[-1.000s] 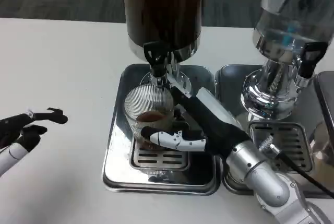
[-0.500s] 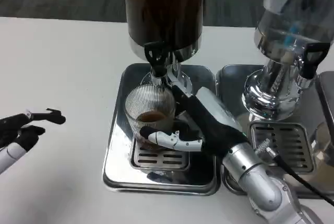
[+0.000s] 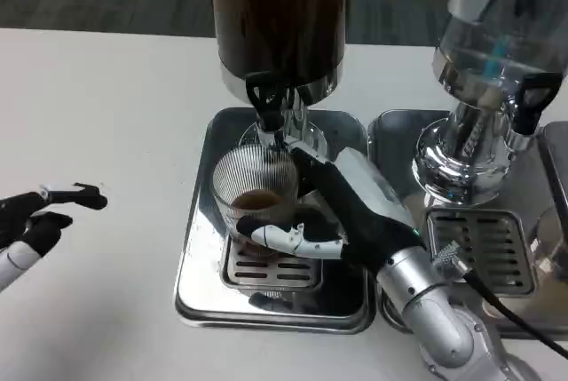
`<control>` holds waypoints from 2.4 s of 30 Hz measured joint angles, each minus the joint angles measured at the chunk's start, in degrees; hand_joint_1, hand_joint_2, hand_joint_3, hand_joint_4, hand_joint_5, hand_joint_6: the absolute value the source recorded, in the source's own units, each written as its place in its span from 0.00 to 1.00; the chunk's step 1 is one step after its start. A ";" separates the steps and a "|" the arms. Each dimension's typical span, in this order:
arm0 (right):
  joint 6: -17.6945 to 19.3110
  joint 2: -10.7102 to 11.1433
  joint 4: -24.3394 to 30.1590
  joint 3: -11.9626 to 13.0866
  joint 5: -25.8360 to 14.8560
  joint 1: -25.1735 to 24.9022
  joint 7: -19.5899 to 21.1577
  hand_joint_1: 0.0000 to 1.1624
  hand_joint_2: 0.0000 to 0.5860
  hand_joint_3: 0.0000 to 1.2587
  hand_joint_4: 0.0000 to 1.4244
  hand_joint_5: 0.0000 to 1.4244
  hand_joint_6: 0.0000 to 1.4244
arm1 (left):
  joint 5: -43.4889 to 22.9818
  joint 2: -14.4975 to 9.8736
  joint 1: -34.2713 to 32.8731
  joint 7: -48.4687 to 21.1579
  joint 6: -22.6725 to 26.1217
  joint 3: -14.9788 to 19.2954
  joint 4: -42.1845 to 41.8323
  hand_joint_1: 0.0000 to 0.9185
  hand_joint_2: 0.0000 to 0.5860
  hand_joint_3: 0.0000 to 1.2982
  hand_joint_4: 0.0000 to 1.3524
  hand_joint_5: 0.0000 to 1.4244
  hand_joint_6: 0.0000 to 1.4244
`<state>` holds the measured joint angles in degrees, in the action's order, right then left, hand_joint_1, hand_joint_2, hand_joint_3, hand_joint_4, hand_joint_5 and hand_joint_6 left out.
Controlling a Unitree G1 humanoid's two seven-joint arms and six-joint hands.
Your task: Grasp the cup under the faucet to collect the drink, then remove the cup.
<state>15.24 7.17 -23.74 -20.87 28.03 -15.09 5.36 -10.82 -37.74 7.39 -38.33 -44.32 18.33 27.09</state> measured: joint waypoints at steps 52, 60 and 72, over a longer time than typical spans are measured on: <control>1.31 1.94 10.20 4.90 2.79 12.95 11.81 0.58 0.37 0.40 0.38 0.45 0.50 | 0.04 -0.25 -3.20 -0.09 0.03 -2.14 1.83 0.00 0.26 0.26 0.16 0.10 0.21; 0.75 2.15 12.58 6.69 3.01 15.32 11.93 0.60 0.36 0.41 0.39 0.46 0.51 | 0.10 -0.25 -5.12 -0.68 0.02 -3.88 2.79 0.00 0.26 0.26 0.16 0.10 0.21; 0.74 1.96 16.12 8.88 3.39 18.16 13.53 0.62 0.35 0.42 0.41 0.49 0.54 | 0.10 -0.24 -6.05 -1.08 0.00 -5.84 3.61 0.00 0.25 0.25 0.15 0.10 0.21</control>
<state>15.99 9.13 -7.62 -12.00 31.42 3.07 18.89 -10.73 -37.99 1.33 -39.41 -44.33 12.50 30.70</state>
